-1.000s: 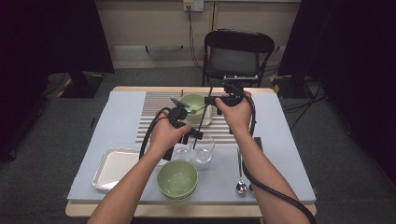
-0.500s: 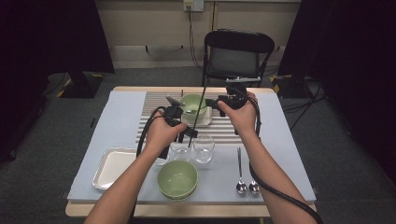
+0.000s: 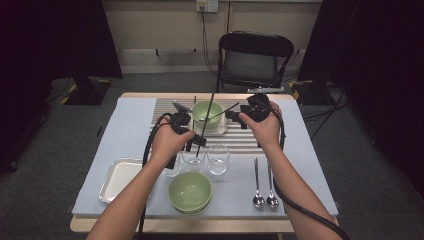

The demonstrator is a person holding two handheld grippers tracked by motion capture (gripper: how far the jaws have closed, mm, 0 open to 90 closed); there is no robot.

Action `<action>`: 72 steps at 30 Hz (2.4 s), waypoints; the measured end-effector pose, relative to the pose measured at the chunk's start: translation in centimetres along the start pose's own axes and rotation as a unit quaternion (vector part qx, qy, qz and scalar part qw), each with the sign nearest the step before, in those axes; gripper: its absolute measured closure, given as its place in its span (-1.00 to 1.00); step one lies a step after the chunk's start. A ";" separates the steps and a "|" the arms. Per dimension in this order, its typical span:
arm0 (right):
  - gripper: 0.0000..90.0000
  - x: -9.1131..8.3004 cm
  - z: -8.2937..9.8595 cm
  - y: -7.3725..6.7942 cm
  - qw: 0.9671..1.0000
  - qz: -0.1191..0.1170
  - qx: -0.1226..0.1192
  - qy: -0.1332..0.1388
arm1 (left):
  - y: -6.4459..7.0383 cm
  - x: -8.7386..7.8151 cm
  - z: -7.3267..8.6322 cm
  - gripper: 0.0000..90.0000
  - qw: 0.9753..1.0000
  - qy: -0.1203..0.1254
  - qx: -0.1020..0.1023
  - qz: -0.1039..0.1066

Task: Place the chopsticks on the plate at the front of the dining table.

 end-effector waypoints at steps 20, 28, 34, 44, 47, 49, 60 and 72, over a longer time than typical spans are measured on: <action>-0.51 -0.9 1.3 1.8 1.000 0.005 -0.018 -0.006 | -0.7 -1.1 -0.2 0.92 1.000 -0.001 -0.015 -0.018; -0.50 -1.3 2.1 2.6 1.000 0.008 -0.016 -0.007 | -1.0 -1.5 -0.5 0.92 0.999 -0.001 -0.024 -0.025; -0.48 -1.3 2.7 3.3 1.000 0.012 -0.013 -0.011 | -1.3 -1.7 -0.5 0.92 0.999 -0.002 -0.025 -0.029; -0.47 -1.8 3.3 4.2 1.000 0.019 -0.014 -0.016 | -1.6 -1.9 -0.6 0.92 0.999 0.000 -0.025 -0.027; -0.47 -2.0 3.5 4.5 1.000 0.021 -0.015 -0.017 | -1.7 -2.0 -0.6 0.92 0.999 0.001 -0.026 -0.029; -0.47 -2.1 3.7 4.6 0.999 0.021 -0.016 -0.020 | -1.8 -2.1 -0.6 0.92 0.999 0.000 -0.025 -0.026; -0.47 -2.4 4.6 5.6 0.999 0.023 -0.014 -0.022 | -2.0 -2.5 -0.8 0.93 0.999 0.001 -0.031 -0.030; -0.47 -2.8 5.3 6.4 0.999 0.020 -0.014 -0.022 | -2.4 -2.7 -0.9 0.92 0.999 0.002 -0.039 -0.032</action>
Point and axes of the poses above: each handheld gripper's, and its own axes: x roughly forward along the jaws, z roughly out of its underside, y roughly to its right, the point moved 1 cm from there along x, roughly forward along the jaws, and after that the axes turned 5 degrees about x, right-handed, at the moved point
